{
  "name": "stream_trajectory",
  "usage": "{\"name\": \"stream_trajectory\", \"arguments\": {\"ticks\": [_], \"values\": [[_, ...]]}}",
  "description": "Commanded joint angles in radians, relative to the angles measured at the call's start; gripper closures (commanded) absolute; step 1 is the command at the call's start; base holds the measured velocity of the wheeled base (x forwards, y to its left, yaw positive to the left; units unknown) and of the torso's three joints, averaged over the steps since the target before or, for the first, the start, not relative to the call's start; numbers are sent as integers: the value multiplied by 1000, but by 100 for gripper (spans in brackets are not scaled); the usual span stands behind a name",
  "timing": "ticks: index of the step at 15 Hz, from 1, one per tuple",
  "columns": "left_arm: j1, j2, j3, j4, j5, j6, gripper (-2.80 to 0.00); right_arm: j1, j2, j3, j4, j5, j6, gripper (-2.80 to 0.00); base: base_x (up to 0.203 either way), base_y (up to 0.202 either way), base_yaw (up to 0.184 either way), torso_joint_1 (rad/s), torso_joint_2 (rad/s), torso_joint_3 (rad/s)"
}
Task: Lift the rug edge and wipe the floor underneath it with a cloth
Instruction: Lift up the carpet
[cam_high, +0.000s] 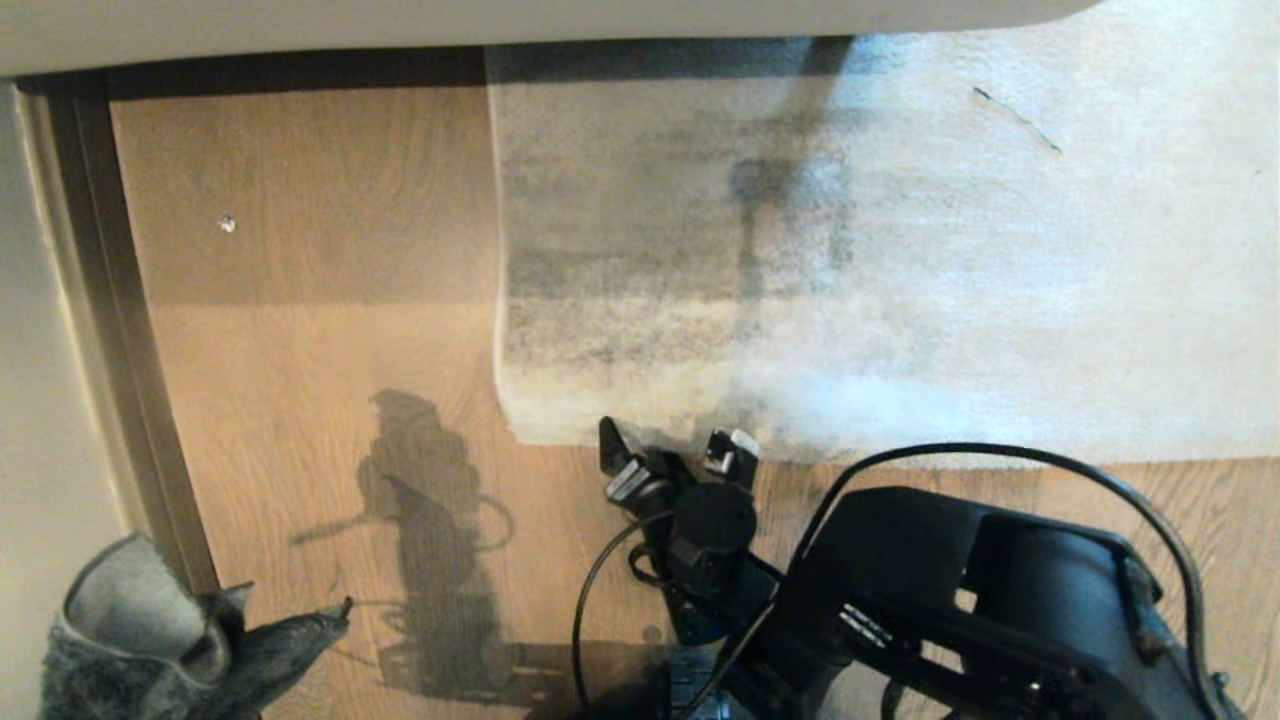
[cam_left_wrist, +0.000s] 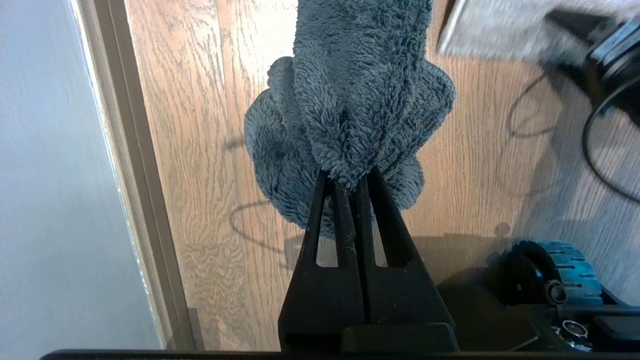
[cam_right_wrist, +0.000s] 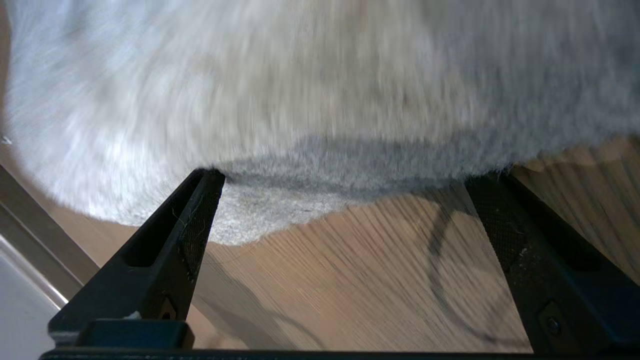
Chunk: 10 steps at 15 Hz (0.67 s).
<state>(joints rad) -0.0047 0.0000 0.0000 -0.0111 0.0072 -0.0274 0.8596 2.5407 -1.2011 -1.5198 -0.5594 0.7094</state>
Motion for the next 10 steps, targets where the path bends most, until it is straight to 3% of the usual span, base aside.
{"name": "stream_trajectory", "arguments": {"ticks": [1,10], "values": [[0,0,0,0,0,0,0,4,-46,1,-46,-5,-4,-280,0,0,0,0,0,0],[0,0,0,0,0,0,0,9,-232,13,-46,-2,-85,-280,0,0,0,0,0,0]]}}
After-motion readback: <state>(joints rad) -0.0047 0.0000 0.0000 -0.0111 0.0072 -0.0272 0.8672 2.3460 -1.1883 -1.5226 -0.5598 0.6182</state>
